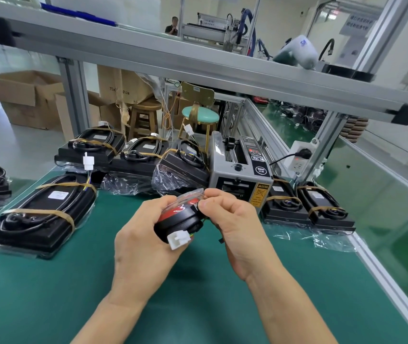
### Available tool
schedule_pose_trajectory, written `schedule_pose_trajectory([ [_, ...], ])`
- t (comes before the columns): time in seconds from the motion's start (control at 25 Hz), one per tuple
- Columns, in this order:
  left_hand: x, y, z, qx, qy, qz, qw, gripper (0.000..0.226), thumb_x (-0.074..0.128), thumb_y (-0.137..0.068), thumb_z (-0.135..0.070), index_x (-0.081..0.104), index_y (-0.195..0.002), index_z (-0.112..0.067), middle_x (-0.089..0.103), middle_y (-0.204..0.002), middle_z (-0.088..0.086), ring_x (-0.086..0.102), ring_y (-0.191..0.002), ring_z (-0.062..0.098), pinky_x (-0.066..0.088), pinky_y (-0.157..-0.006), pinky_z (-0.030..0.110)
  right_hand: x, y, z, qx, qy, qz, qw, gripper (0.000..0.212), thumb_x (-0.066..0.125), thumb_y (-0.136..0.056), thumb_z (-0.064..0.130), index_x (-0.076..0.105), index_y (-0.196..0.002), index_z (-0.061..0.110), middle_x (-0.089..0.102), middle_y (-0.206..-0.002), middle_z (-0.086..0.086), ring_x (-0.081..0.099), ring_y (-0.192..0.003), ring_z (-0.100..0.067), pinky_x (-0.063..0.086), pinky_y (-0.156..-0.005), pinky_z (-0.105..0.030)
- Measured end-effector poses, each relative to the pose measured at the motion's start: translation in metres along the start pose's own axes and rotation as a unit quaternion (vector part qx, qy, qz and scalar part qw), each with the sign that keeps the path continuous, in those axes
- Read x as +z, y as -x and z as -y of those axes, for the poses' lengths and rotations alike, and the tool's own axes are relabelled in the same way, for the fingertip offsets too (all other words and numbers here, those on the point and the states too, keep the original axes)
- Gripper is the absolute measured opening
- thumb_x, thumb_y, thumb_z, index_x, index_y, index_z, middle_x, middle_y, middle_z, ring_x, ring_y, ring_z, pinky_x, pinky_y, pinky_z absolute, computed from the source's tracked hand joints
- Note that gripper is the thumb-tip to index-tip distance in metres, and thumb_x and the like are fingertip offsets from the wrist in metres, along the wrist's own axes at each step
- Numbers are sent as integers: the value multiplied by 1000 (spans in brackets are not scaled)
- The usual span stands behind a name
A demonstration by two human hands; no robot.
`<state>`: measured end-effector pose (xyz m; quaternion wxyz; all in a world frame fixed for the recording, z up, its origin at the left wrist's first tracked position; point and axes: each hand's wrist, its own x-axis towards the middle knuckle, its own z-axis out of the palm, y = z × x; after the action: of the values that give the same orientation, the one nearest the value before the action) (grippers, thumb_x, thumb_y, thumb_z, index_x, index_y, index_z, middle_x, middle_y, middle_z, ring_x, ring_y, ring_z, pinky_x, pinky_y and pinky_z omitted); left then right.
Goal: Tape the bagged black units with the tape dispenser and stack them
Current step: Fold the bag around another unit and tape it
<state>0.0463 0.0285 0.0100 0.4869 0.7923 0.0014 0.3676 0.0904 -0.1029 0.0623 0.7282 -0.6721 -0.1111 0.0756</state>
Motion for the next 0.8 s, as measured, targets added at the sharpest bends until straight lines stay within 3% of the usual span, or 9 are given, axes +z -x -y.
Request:
schedule_pose_trajectory([
  [0.12,0,0,0,3,-3,-1,1000,60,89,-59,-10,60,-105,-37,64,-95,-19,63,-85,5,50,-75,25,3,-1,-3,-15,27,-22,999,31,67,-82,4,69,-55,19,62,-107,7,60,-86,5,41,-68,-4],
  [0.32,1,1,1,5,2,-1,1000,53,82,-58,-18,62,-106,-33,64,-96,-19,62,-86,4,50,-76,26,4,-1,-11,-43,64,-61,995,32,65,-80,4,63,-51,19,64,-105,6,60,-80,3,43,-70,-8],
  [0.64,1,1,0,2,-13,2,1000,58,89,-58,-9,63,-105,-30,65,-96,-17,63,-86,6,50,-75,26,5,2,-12,-46,63,-63,995,30,67,-79,4,65,-52,18,64,-106,4,61,-84,1,43,-68,-9],
  [0.8,2,1,-3,8,-5,-1,1000,53,81,-57,-24,59,-103,-40,64,-95,-19,62,-85,4,49,-75,24,5,2,-10,-46,76,-80,993,35,67,-77,4,62,-48,21,64,-103,6,61,-83,3,42,-70,-10],
])
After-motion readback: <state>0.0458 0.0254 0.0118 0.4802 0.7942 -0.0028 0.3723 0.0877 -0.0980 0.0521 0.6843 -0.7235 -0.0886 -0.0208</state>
